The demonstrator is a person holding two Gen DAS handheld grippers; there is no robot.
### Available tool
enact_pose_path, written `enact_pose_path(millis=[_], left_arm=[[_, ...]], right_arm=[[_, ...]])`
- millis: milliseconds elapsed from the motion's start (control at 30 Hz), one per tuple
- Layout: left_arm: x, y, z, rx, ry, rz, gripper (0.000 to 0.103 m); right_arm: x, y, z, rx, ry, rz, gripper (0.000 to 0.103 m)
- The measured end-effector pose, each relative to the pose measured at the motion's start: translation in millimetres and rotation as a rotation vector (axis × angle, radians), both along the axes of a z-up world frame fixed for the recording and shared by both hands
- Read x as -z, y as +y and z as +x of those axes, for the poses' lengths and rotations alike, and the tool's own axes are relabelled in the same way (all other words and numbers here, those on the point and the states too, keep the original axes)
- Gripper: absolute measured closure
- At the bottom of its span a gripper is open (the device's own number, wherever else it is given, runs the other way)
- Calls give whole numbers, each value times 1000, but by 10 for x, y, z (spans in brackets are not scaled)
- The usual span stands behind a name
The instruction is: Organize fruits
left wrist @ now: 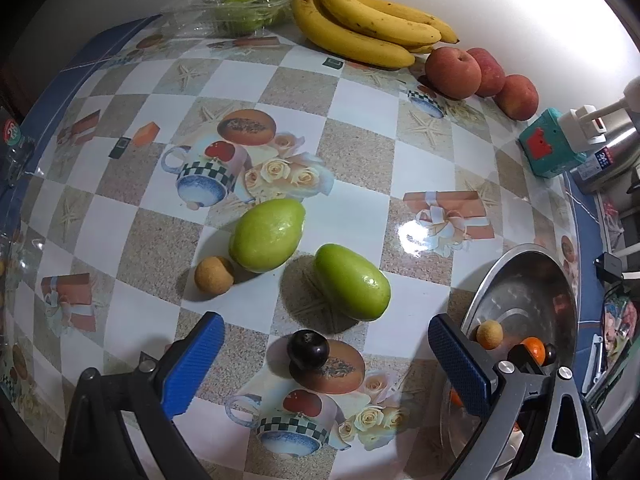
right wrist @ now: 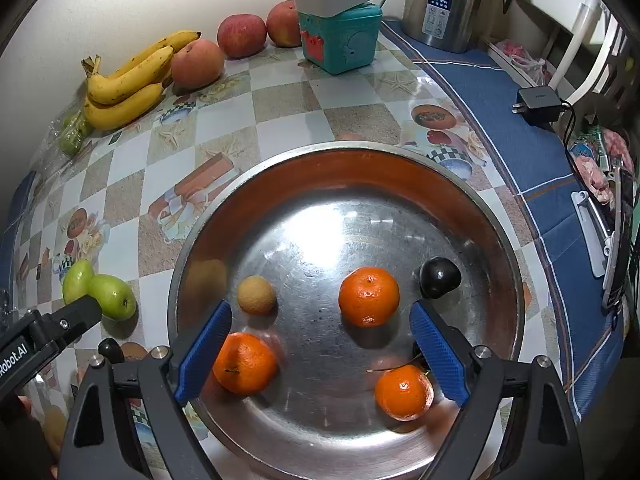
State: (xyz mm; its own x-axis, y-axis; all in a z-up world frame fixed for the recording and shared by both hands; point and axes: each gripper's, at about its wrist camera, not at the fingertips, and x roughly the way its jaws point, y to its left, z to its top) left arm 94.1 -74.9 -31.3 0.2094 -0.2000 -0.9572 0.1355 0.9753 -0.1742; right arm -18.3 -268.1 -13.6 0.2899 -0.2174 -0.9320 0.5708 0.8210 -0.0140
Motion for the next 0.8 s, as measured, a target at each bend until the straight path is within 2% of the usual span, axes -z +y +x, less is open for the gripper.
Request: enact_pose_path(millis=[400,800], left_arm=[[-72,-11,-3,30,-20,-5,0],[-241,255,69,100,-143,141,0]], right_arm=[[-23,-22,-9,9,-16,11,12],[-32,140,49,-35,-34,17,12]])
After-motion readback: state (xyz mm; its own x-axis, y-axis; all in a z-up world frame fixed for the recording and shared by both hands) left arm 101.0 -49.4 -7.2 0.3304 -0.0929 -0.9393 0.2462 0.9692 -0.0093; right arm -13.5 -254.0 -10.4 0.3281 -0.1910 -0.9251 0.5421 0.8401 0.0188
